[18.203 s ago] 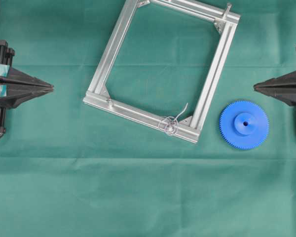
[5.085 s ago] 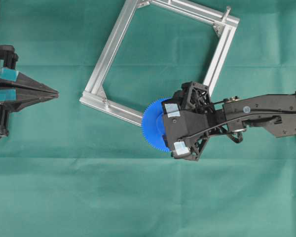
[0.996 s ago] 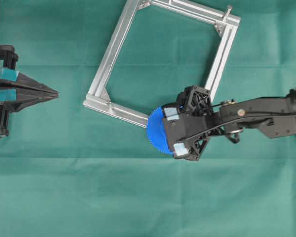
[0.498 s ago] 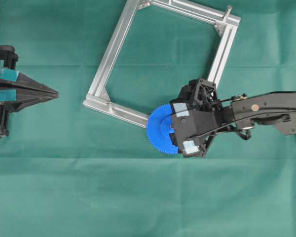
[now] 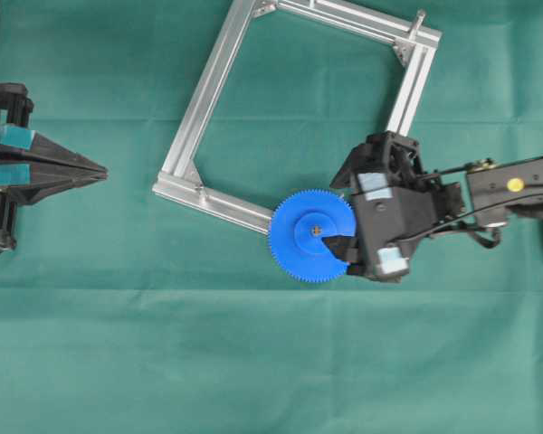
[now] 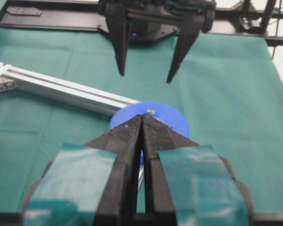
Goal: Find the location of the shaft and insert the gear.
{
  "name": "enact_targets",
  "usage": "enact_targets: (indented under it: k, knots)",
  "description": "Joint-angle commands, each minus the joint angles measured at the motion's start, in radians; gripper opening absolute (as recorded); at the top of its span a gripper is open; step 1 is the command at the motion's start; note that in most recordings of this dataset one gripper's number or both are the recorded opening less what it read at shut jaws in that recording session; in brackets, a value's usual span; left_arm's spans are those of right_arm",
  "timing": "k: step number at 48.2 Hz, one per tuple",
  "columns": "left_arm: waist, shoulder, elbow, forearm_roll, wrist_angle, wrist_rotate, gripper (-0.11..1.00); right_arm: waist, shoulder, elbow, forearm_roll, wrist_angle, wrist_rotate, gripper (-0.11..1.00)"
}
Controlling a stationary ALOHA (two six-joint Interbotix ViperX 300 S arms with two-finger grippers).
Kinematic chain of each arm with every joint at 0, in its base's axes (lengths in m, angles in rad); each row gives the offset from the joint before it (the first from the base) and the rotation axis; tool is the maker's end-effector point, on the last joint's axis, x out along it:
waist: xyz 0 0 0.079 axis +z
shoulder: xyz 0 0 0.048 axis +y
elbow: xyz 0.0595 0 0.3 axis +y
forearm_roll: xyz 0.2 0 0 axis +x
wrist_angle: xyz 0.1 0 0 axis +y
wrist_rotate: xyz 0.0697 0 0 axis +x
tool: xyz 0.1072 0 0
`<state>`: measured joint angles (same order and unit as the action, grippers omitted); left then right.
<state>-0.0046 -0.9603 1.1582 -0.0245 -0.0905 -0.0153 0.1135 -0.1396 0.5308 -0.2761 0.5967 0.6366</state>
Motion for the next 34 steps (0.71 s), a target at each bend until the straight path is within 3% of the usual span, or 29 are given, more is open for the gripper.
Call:
enact_targets:
  k: [1, 34]
  knots:
    - [-0.002, 0.009, -0.025, -0.003, -0.003, -0.002, 0.0, 0.002, -0.051, 0.006, -0.009, -0.023, 0.0, 0.86]
    - [-0.002, 0.009, -0.025, -0.003, -0.003, -0.002, 0.0, 0.002, -0.262, 0.172, -0.032, -0.213, 0.0, 0.86]
